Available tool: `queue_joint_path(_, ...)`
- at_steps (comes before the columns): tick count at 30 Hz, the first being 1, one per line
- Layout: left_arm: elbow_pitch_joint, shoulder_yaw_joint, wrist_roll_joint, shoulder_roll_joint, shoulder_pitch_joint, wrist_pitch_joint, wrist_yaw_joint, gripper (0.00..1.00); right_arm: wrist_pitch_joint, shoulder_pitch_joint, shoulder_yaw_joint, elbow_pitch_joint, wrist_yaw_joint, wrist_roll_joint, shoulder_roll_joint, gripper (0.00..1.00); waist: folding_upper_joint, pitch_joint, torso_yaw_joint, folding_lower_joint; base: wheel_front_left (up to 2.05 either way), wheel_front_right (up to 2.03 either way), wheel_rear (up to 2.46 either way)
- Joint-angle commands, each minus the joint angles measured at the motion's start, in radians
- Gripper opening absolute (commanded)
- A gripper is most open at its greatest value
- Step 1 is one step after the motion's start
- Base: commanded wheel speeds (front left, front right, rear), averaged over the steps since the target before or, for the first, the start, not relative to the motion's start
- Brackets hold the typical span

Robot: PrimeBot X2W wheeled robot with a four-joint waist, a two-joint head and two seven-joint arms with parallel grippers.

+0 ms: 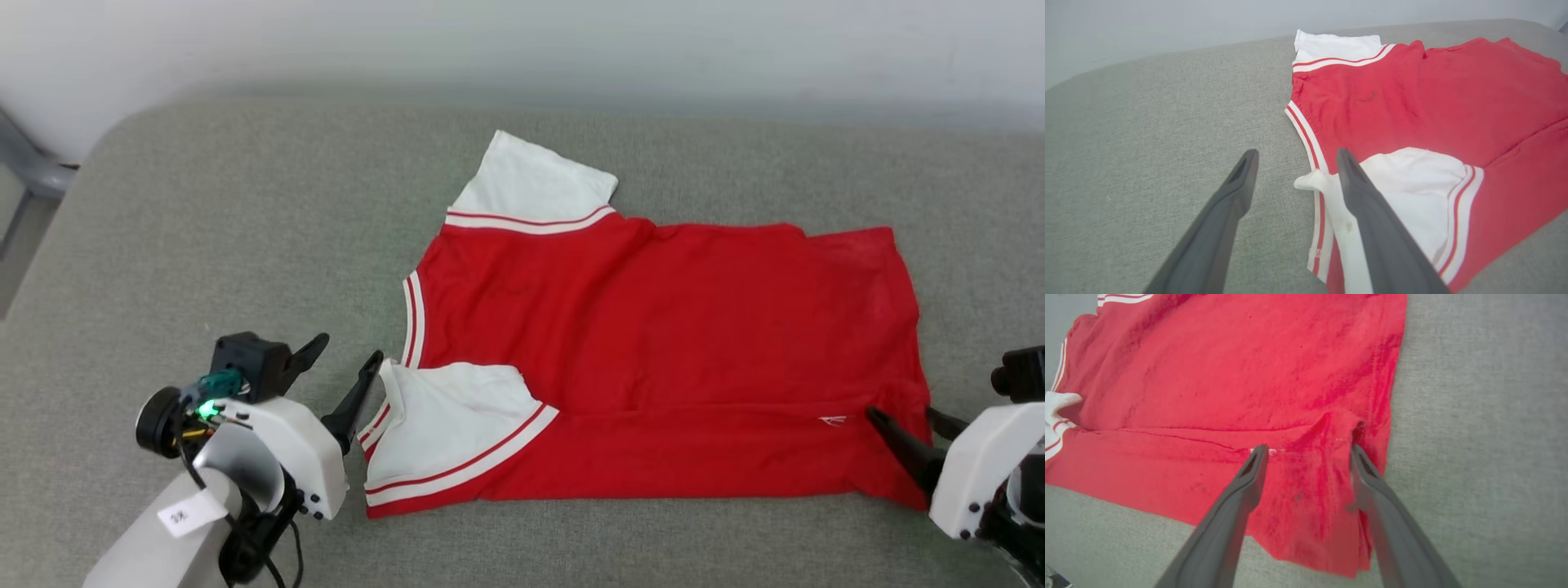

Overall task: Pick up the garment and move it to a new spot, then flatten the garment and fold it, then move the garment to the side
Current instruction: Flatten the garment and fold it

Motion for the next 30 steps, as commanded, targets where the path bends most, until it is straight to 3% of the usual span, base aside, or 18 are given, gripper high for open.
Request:
queue_joint_path(1, -0.008, 0.006, -0.004, -0.004, 0.017, -0.007, 0.010, 1.00, 0.004, 0.016, 0.001, -0.004, -0.001, -0.012, -0.011, 1.00, 0.0000, -0.023, 0.004, 0.0000, 0.00, 0.00, 0.00)
queue_joint_path(9, -0.153, 0.043, -0.066, 0.000, 0.159, 0.032, 0.125, 1.00, 0.120, 0.087, -0.065, -0.115, -0.001, -0.116, 0.037, 1.00, 0.0000, -0.068, -0.001, 0.0000, 0.00, 0.00, 0.00)
queue_joint_path(19, -0.336, 0.012, -0.104, 0.044, 0.296, 0.222, 0.255, 1.00, 0.332, 0.182, -0.210, -0.302, -0.001, -0.274, 0.157, 1.00, 0.0000, -0.045, -0.015, 0.0000, 0.00, 0.00, 0.00)
queue_joint_path(26, -0.324, 0.011, -0.111, 0.042, 0.306, 0.279, 0.314, 1.00, 0.383, 0.195, -0.241, -0.378, -0.001, -0.316, 0.194, 1.00, 0.0000, -0.005, -0.032, 0.0000, 0.00, 0.00, 0.00)
queue_joint_path(30, -0.270, 0.016, -0.121, 0.025, 0.295, 0.276, 0.321, 1.00, 0.406, 0.192, -0.250, -0.400, -0.001, -0.321, 0.191, 1.00, 0.0000, 0.021, -0.043, 0.0000, 0.00, 0.00, 0.00)
